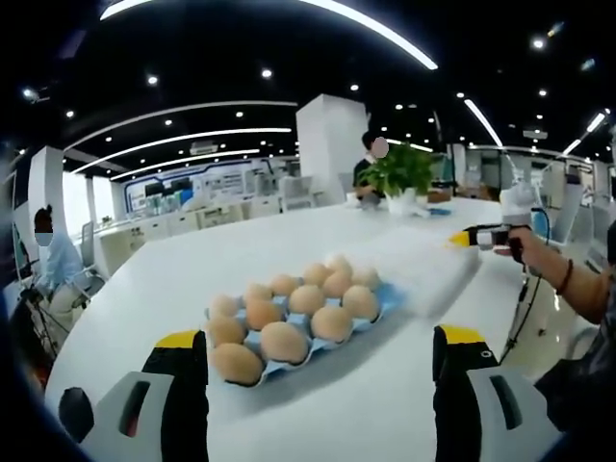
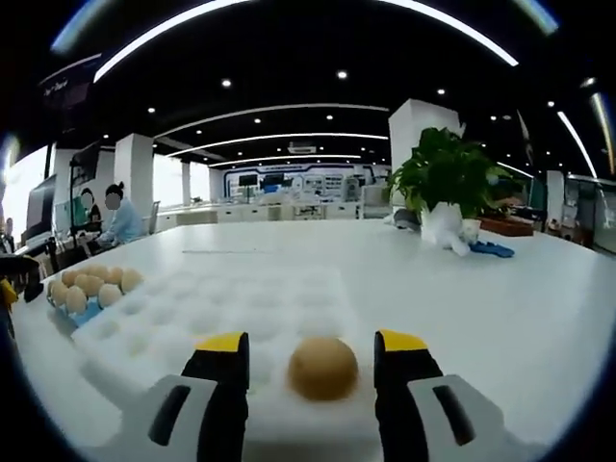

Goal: Place the egg into an empty slot of the egg tray after lifting it from the table, then release the egg inside the slot.

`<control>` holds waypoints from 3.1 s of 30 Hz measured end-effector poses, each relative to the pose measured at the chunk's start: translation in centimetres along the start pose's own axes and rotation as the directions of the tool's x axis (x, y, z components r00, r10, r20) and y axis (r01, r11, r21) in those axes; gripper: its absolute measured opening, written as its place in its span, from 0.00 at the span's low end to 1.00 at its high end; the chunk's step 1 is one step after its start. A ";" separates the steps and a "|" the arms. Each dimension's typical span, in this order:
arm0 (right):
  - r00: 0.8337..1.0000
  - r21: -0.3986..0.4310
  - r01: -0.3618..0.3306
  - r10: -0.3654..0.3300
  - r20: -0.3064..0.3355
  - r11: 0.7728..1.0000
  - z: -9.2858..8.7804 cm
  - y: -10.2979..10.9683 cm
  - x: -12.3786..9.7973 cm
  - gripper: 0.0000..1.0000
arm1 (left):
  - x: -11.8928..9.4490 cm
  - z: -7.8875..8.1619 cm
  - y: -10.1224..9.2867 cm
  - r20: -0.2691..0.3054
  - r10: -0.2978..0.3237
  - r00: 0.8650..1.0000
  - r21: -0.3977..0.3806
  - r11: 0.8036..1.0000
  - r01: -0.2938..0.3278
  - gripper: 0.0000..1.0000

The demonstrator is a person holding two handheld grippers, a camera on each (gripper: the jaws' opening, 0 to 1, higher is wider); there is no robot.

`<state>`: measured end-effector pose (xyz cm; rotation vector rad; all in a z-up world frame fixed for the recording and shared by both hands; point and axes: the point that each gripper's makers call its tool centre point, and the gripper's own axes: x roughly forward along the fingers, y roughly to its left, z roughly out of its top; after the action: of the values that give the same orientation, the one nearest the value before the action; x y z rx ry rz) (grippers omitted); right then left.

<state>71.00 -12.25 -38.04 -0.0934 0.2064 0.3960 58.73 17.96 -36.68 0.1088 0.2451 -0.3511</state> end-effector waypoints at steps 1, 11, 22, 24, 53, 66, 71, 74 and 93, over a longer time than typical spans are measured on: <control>1.000 -0.001 0.029 -0.029 0.011 1.000 0.0 -0.9 -0.4 0.50 | 0.1 0.0 -0.1 -0.001 -0.001 1.000 -0.005 1.000 0.001 0.99; 0.986 0.096 0.165 -0.166 0.009 0.982 -2.7 -8.0 -1.8 0.35 | -0.7 0.0 0.6 -0.007 0.032 0.999 -0.015 0.999 -0.032 0.99; 0.980 0.061 0.201 -0.200 -0.026 0.978 -3.5 -9.1 -1.5 0.31 | -1.0 -0.1 0.8 -0.010 0.041 0.999 -0.013 0.999 -0.041 0.99; 0.980 0.069 0.197 -0.196 -0.027 0.978 -3.5 -9.2 -1.5 0.31 | -1.0 -0.2 0.8 -0.010 0.041 0.999 -0.013 0.999 -0.041 0.99; 0.984 0.094 0.159 -0.166 0.070 0.983 -0.5 -7.4 -2.5 0.30 | -1.2 -0.2 1.1 -0.009 0.044 0.999 -0.014 0.999 -0.044 0.98; 0.992 0.062 0.063 -0.069 0.101 0.996 1.4 -3.5 -1.6 0.30 | -1.4 -0.1 1.2 -0.007 0.047 0.999 -0.013 0.999 -0.047 0.98; 0.996 0.051 0.015 -0.019 0.091 0.999 1.2 -1.4 -0.9 0.30 | -1.5 -0.1 1.2 -0.006 0.045 0.999 -0.011 0.999 -0.045 0.98; 0.996 0.048 -0.007 0.003 0.088 0.999 1.1 -0.6 -0.5 0.31 | -1.6 -0.1 1.4 -0.007 0.050 0.999 -0.007 0.999 -0.050 0.98; 0.990 0.040 -0.121 0.118 0.083 0.992 1.1 3.7 0.4 0.30 | -1.7 -0.2 1.3 -0.008 0.049 0.999 -0.010 0.999 -0.049 0.98</control>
<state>70.17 -8.56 -37.20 -0.0210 0.1412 0.5134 57.60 19.74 -36.36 0.1064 0.2512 -0.3012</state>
